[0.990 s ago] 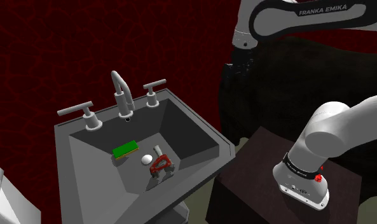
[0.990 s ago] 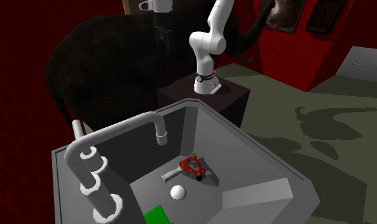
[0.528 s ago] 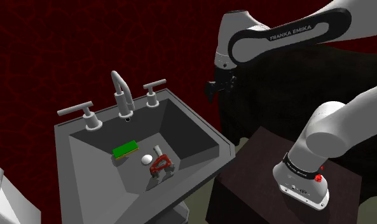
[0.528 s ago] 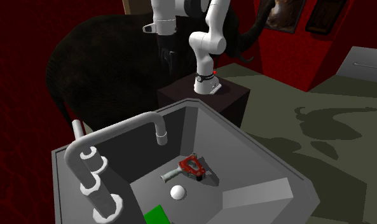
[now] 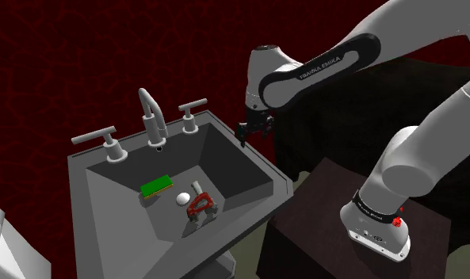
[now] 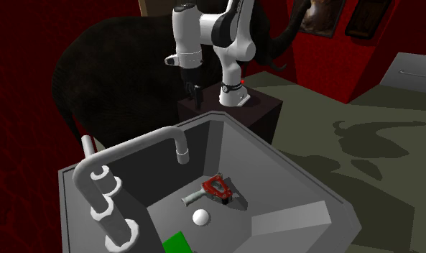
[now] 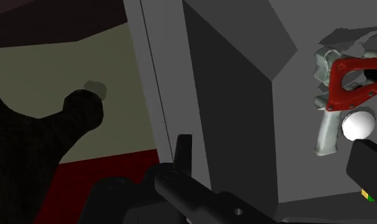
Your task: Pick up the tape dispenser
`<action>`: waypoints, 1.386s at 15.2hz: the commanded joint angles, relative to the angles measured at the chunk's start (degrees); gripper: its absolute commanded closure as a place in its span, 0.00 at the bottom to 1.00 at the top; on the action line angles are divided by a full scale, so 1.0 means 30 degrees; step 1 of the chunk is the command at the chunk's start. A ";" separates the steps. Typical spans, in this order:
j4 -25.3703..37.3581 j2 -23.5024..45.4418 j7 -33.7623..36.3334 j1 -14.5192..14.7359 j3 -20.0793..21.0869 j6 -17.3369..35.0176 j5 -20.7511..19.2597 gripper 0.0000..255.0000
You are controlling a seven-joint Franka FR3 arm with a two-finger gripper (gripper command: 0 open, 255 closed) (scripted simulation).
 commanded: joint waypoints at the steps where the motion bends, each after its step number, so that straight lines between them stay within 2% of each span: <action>1: 0.0475 0.1563 0.1032 0.0124 0.0536 0.1078 -0.0128 0.00; 10: 0.3661 0.8440 0.5332 0.0974 0.1336 0.4444 -0.2195 0.00; 16: 0.6917 1.3003 0.7792 0.2393 0.0735 0.5575 -0.3574 0.00; 21: 1.0325 1.6722 0.9209 0.3679 0.0098 0.5855 -0.4088 0.00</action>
